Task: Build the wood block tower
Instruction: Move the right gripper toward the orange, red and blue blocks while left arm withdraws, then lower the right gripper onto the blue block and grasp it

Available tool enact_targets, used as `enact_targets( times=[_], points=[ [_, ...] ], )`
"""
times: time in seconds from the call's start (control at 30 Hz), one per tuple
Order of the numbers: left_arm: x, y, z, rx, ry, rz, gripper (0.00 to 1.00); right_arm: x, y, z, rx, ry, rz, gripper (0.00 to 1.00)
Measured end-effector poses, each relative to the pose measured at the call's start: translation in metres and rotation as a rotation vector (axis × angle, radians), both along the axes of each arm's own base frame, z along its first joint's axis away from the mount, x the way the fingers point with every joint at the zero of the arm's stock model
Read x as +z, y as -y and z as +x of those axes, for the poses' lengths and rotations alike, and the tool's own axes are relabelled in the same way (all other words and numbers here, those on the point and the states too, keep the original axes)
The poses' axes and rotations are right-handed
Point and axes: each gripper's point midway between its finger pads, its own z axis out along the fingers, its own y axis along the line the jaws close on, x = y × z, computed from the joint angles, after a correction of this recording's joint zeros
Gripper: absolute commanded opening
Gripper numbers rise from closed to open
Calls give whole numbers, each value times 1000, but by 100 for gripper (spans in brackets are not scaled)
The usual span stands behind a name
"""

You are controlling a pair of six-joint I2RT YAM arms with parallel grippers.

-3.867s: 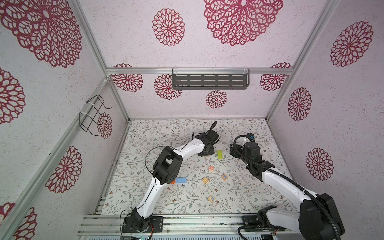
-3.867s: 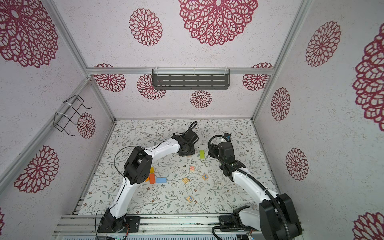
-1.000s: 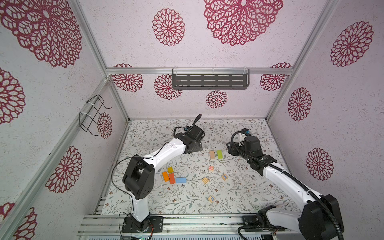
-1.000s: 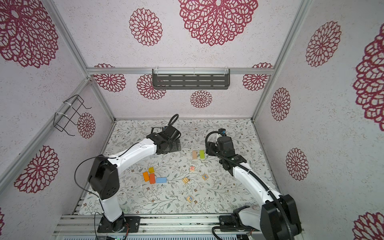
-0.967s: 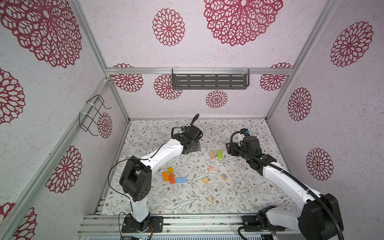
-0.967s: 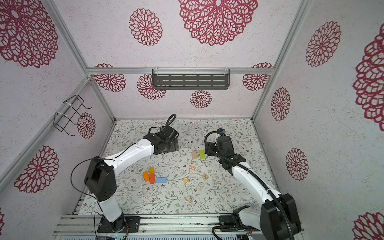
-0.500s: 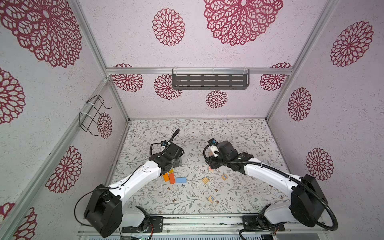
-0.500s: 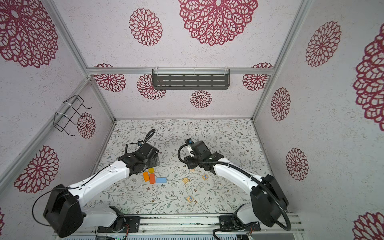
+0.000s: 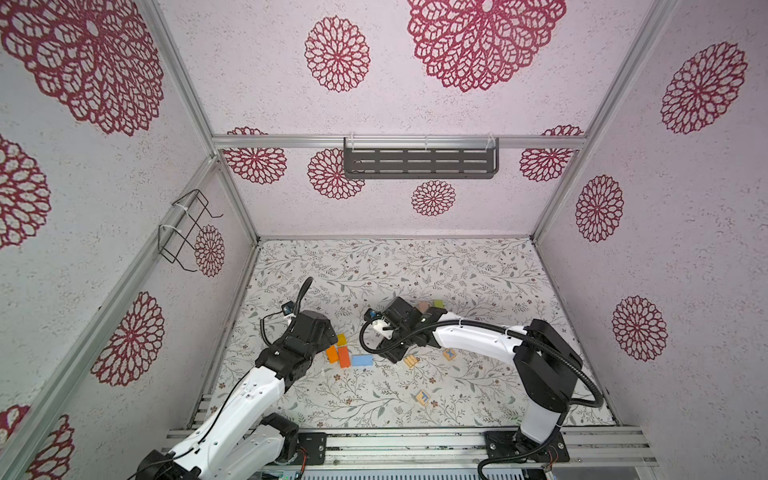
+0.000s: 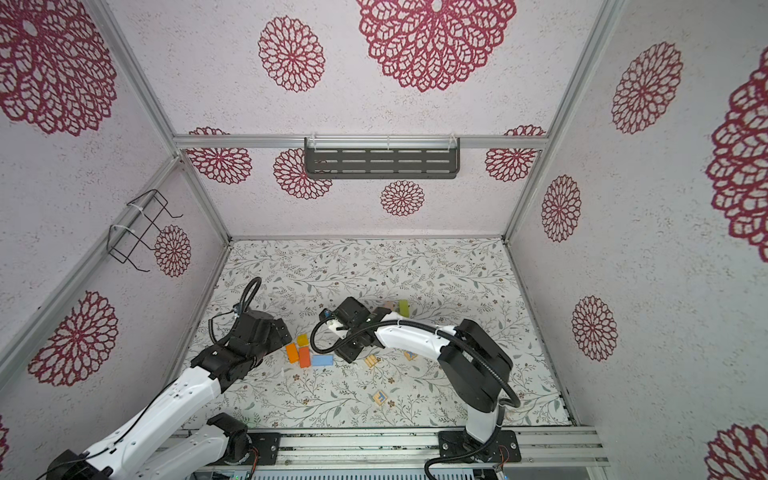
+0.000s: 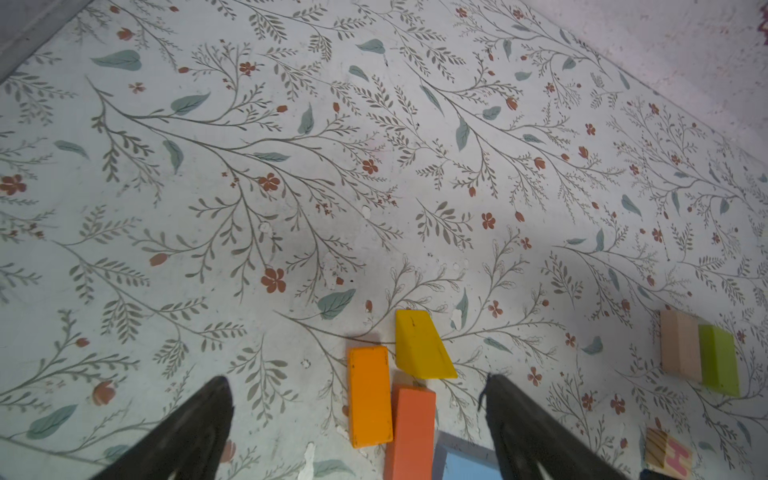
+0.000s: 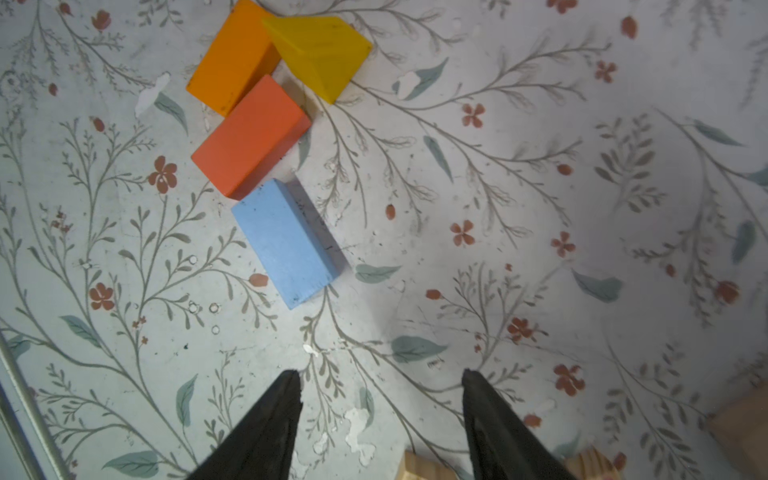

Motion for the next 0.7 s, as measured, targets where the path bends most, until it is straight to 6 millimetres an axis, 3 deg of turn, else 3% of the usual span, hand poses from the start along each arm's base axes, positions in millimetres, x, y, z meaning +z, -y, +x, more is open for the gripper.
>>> enact_targets(
  times=[0.33,0.7],
  points=[
    [-14,-11,0,36,18,-31,97,-25,-28,-20,166,-49,-77,64],
    [-20,-12,7,33,12,-53,97,-37,-41,-22,212,-69,-117,51]
  ],
)
